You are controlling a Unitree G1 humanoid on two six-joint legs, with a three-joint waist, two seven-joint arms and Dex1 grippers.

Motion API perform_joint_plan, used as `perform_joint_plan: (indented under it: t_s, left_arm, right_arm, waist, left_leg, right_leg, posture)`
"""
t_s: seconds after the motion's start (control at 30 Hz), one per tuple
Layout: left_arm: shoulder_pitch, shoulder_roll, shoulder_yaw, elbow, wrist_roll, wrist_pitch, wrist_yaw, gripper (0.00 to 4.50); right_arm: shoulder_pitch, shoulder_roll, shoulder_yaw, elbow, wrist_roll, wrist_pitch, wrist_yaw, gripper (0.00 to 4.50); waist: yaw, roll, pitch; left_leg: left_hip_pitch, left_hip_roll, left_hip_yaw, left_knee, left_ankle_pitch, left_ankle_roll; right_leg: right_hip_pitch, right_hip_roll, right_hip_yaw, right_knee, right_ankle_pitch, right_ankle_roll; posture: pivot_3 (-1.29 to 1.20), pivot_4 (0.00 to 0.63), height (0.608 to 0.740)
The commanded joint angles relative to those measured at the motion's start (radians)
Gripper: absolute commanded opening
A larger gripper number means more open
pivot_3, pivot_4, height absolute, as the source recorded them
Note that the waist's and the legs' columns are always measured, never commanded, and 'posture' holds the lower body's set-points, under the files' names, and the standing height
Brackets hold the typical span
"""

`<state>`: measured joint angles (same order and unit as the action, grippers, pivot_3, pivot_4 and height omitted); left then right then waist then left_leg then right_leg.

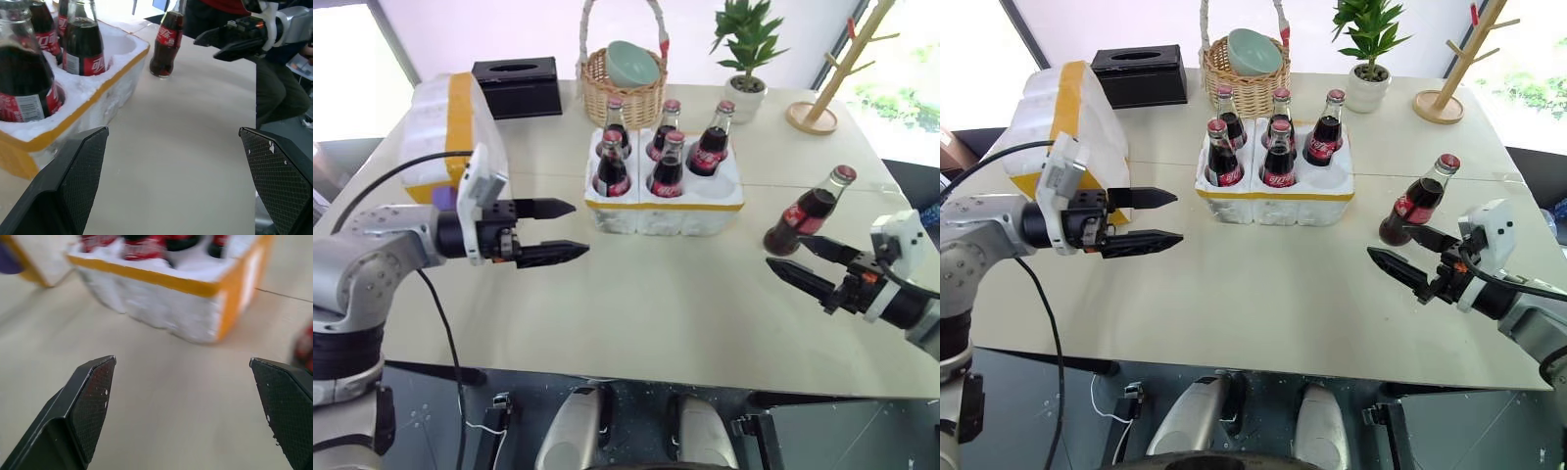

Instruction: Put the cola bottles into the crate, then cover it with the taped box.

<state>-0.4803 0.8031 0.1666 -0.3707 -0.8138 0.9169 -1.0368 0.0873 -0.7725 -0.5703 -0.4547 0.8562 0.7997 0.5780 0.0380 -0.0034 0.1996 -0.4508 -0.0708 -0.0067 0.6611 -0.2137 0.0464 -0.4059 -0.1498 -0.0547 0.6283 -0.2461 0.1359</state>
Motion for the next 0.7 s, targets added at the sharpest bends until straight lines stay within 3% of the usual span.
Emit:
perform_joint_plan:
  t_s: [0.03,0.27,0.7]
  left_arm:
    - [0.014,-0.007,-0.017,-0.054,0.003,-0.032,0.025,4.47]
    - [-0.004,-0.039,-0.023,-0.06,-0.023,-0.027,0.082,4.47]
    - [-0.029,-0.051,-0.033,-0.066,-0.027,-0.024,0.123,4.47]
  right_arm:
    - [-0.036,0.04,-0.03,0.035,-0.05,-0.051,-0.08,4.5]
    - [-0.186,0.136,0.068,0.214,-0.176,-0.187,-0.128,4.5]
    - [-0.345,0.167,0.184,0.494,-0.324,-0.356,-0.061,4.5]
  waist:
    - [0.0,0.0,0.0]
    - [-0.001,0.001,0.0]
    - [-0.002,0.001,0.0]
  left_leg:
    - [0.0,0.0,0.0,-0.001,0.0,0.0]
    - [0.003,0.0,0.001,-0.004,0.001,0.0]
    - [0.006,-0.001,0.002,-0.009,0.004,0.0]
  right_leg:
    - [0.0,0.0,0.0,0.0,0.0,0.0]
    - [0.0,0.001,0.0,0.001,0.0,0.0]
    - [0.003,0.001,0.0,0.001,0.001,0.002]
  posture:
    - [0.0,0.15,0.736]
    - [0.0,0.15,0.736]
    - [0.0,0.15,0.736]
